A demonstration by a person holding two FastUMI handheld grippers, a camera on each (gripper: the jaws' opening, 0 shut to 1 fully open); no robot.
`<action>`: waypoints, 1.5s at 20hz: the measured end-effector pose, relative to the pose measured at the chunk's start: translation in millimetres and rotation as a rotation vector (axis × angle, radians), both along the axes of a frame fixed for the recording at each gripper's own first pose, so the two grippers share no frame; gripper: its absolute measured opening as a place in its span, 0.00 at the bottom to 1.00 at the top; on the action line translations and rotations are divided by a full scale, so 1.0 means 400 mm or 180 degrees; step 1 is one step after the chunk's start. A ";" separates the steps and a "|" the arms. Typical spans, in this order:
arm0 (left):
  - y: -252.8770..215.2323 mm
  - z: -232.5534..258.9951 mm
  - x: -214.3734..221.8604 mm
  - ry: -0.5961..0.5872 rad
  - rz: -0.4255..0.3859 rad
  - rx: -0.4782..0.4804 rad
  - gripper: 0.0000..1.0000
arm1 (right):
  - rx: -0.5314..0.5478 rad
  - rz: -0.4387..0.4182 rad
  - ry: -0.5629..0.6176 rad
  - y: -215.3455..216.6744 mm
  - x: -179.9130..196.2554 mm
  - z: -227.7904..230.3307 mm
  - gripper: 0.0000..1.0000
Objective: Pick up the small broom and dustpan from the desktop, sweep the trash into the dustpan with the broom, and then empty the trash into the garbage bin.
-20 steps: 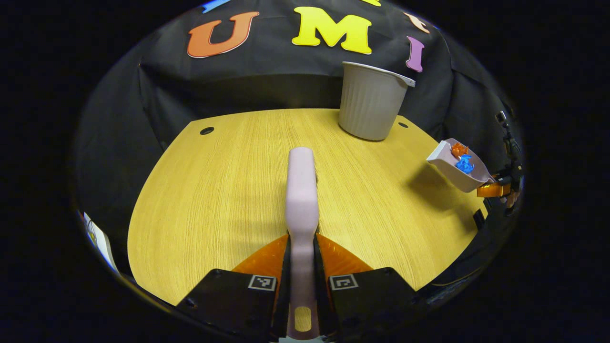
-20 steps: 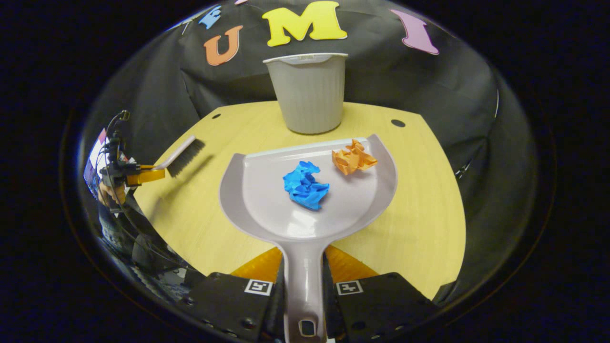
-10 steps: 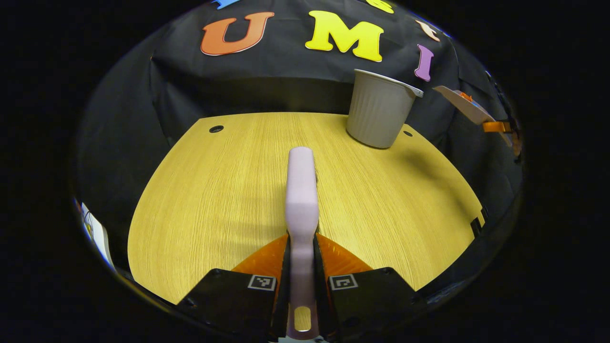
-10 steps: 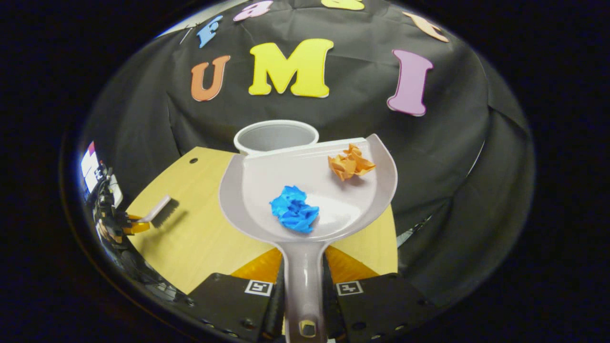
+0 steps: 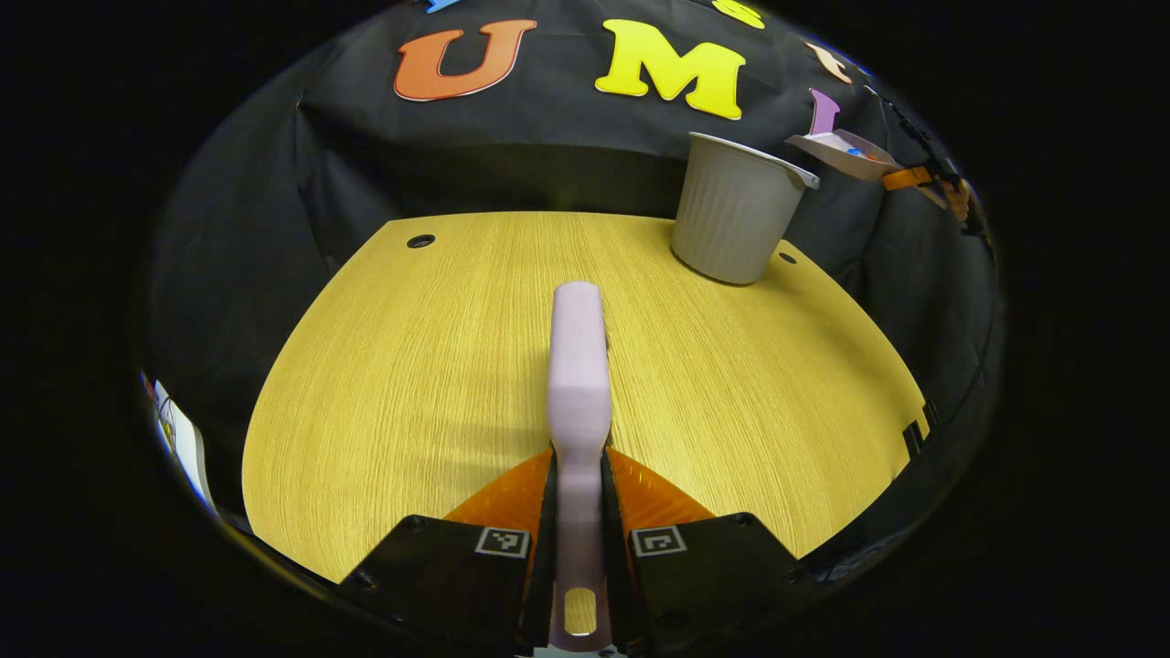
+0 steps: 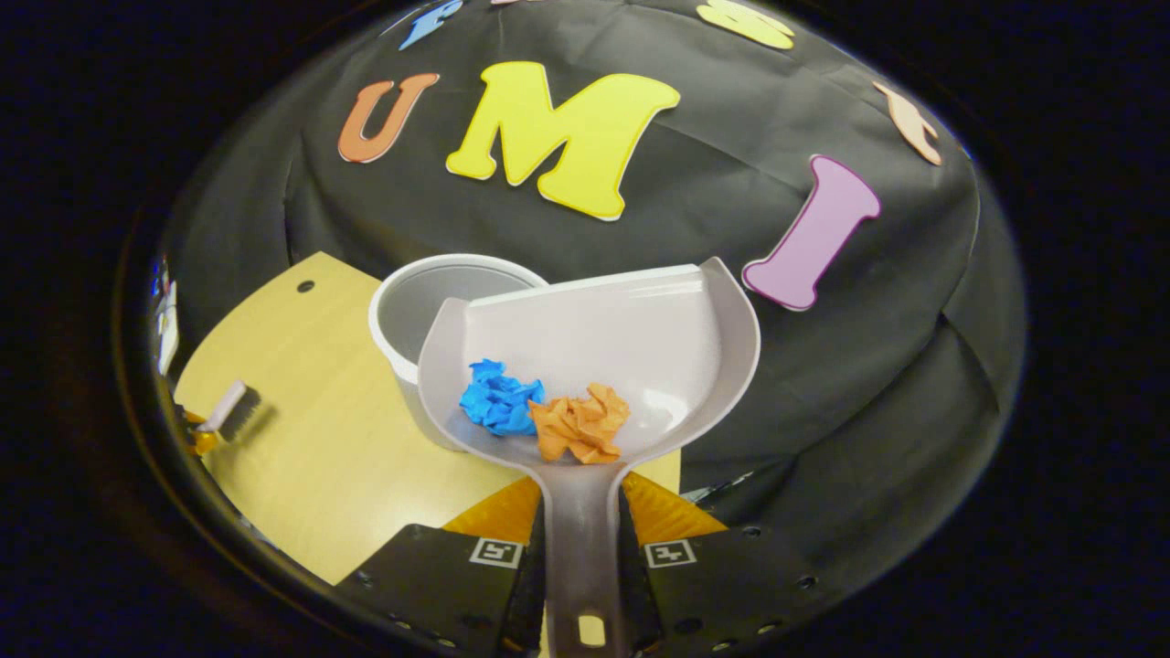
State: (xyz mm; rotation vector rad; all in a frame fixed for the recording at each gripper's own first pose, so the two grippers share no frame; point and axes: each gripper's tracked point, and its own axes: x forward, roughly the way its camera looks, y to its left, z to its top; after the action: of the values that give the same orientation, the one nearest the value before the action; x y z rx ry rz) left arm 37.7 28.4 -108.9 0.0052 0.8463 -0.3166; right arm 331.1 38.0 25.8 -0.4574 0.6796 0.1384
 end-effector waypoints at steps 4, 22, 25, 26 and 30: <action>0.007 -0.010 -0.003 0.0015 0.0048 -0.0008 0.27 | -0.0710 0.0047 -0.0072 0.007 0.083 -0.006 0.35; -0.023 -0.040 0.003 0.0034 0.0035 -0.0087 0.27 | -0.3035 0.0468 -0.1438 0.079 0.178 0.182 0.36; -0.022 -0.036 0.005 0.0024 0.0032 -0.0068 0.27 | -0.3285 0.0539 -0.1583 0.077 0.187 0.175 0.34; -0.020 -0.039 0.002 0.0025 0.0042 -0.0068 0.27 | -0.3349 0.0557 -0.1622 0.077 0.186 0.175 0.34; -0.029 -0.040 0.003 0.0028 0.0046 -0.0097 0.27 | -0.3136 0.0504 -0.1621 0.080 0.183 0.178 0.34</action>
State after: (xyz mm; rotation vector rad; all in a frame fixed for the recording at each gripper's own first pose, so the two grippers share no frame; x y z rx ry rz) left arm 38.8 16.9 -124.8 -0.0306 0.8498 -0.3159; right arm 404.1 69.9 97.1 -1.4376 0.1605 -0.1801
